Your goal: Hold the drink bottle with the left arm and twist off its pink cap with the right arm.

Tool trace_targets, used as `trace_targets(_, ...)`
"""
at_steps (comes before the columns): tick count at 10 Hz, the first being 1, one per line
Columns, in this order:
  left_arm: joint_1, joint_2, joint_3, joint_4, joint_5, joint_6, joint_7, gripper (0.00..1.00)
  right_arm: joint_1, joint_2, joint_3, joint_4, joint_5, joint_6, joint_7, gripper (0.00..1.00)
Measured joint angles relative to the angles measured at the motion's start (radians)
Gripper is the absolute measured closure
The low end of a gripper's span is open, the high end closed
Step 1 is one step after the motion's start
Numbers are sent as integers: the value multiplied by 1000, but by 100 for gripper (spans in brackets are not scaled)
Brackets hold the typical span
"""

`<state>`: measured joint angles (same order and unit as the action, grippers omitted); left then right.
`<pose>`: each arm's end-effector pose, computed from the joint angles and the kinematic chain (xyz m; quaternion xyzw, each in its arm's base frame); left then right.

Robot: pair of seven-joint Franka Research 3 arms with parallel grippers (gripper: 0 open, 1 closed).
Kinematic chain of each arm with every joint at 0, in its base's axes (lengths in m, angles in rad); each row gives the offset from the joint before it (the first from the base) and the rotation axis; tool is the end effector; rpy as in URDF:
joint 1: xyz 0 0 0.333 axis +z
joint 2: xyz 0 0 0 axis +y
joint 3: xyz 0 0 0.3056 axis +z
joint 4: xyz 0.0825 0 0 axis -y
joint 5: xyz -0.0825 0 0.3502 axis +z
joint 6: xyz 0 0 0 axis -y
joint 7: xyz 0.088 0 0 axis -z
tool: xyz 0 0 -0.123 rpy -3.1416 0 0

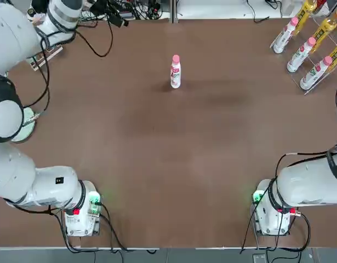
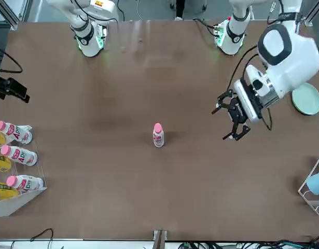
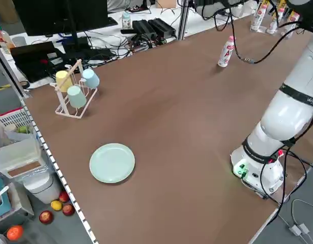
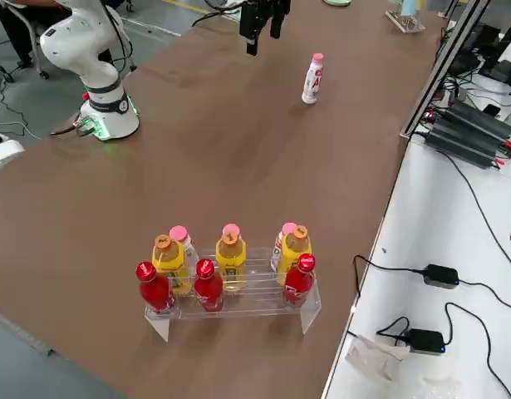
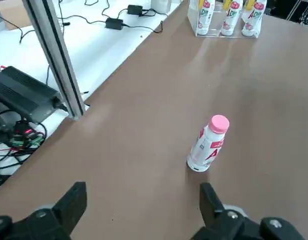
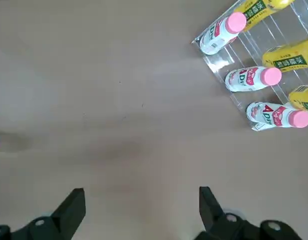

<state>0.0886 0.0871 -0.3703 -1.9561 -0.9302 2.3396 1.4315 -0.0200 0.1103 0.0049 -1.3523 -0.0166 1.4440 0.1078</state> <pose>0.5548 -0.1782 0.4662 0.7731 -0.4912 0.3160 0.2474 0.5405 -0.0105 0.6229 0.9980 -0.0624 -0.0089 0.0084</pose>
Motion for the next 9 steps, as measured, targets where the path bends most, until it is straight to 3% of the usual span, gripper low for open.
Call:
trace_targets(3,-2,135,-56,-4,-101,103,169,1,-2,4,-5,-2,0,-2,-36,0)
trace_targets(9,-13,338,-239,31,-167,350,300,1,-7,48,-11,-7,0,-6,-43,0)
